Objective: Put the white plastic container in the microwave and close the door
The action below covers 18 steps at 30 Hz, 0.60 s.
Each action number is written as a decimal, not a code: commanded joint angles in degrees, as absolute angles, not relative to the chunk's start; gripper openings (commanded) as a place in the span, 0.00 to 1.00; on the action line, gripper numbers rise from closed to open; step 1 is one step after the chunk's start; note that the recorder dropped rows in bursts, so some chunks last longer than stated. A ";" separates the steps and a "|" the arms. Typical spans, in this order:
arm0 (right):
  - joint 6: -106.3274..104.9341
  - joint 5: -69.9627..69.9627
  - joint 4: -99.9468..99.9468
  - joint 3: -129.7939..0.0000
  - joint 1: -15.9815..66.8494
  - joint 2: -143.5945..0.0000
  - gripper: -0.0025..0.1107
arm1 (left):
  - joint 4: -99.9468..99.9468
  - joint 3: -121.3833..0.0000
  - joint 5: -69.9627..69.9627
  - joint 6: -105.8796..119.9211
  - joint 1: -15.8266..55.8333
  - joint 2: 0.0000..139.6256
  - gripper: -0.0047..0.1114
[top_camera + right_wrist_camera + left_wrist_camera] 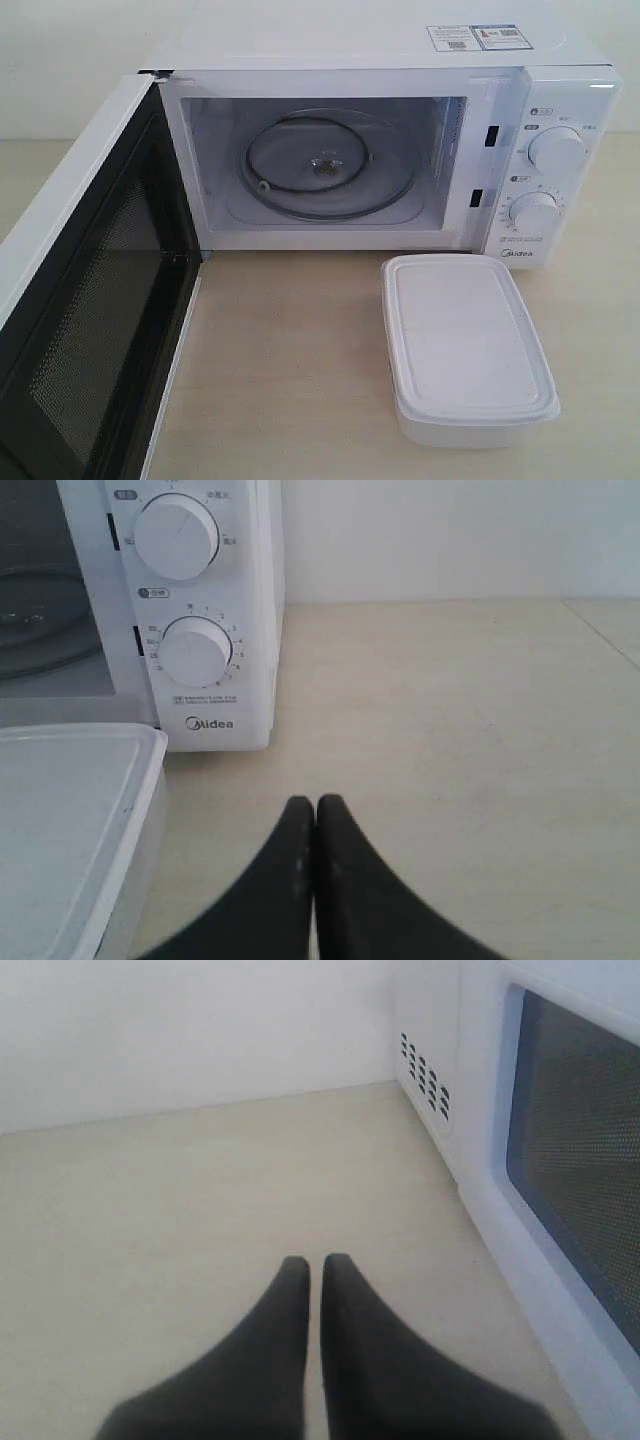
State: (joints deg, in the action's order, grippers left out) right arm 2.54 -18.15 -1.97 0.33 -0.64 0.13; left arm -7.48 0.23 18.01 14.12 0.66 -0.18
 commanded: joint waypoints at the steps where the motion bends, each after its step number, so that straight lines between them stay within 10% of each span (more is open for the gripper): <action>1: 2.61 -17.40 -2.14 0.00 -1.01 0.00 0.02 | -7.90 0.00 17.58 14.19 0.57 0.00 0.08; 18: 10.05 6.46 2.53 0.00 -1.01 0.00 0.02 | -7.90 0.00 17.44 14.19 0.57 0.00 0.08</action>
